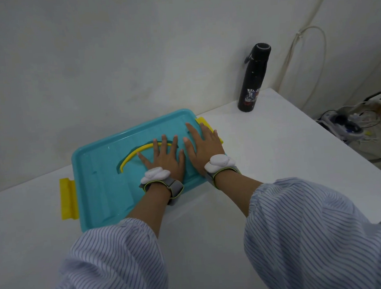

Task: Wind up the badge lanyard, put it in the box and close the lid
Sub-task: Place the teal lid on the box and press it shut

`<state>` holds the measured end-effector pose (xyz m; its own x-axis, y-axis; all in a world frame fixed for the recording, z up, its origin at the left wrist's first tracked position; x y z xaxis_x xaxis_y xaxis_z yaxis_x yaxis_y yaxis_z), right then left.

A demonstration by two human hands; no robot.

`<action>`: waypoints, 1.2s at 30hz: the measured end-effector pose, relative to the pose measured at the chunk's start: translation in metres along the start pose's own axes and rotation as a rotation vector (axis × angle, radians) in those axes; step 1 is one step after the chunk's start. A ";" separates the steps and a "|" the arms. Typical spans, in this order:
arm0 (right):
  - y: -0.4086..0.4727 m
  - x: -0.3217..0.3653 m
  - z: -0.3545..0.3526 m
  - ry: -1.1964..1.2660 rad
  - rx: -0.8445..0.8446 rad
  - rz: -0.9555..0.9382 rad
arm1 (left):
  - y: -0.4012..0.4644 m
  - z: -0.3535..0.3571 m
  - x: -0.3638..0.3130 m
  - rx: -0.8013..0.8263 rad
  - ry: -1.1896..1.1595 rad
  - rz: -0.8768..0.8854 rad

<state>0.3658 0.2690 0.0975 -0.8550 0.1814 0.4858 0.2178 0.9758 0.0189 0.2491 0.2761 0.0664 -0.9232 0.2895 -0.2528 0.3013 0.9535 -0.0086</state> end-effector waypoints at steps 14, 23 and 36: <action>0.002 -0.001 0.003 0.053 0.025 0.040 | 0.003 0.002 0.005 0.013 -0.045 0.015; 0.000 0.005 0.010 0.036 0.072 0.026 | 0.003 0.001 0.008 0.033 -0.002 0.057; 0.002 0.008 0.029 -0.200 0.156 -0.115 | -0.002 -0.007 0.008 -0.044 -0.002 0.035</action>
<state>0.3460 0.2760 0.0758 -0.9492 0.0734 0.3060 0.0519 0.9956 -0.0779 0.2395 0.2773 0.0711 -0.9120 0.3221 -0.2541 0.3221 0.9457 0.0430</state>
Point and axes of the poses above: each hand's wrist, its own y-axis towards the middle knuckle, its own z-axis out of the palm, x = y × z, the point moved 9 cm from there along y, towards the middle knuckle, and after that the axes turned 11 degrees about z, right-handed, at the moved point
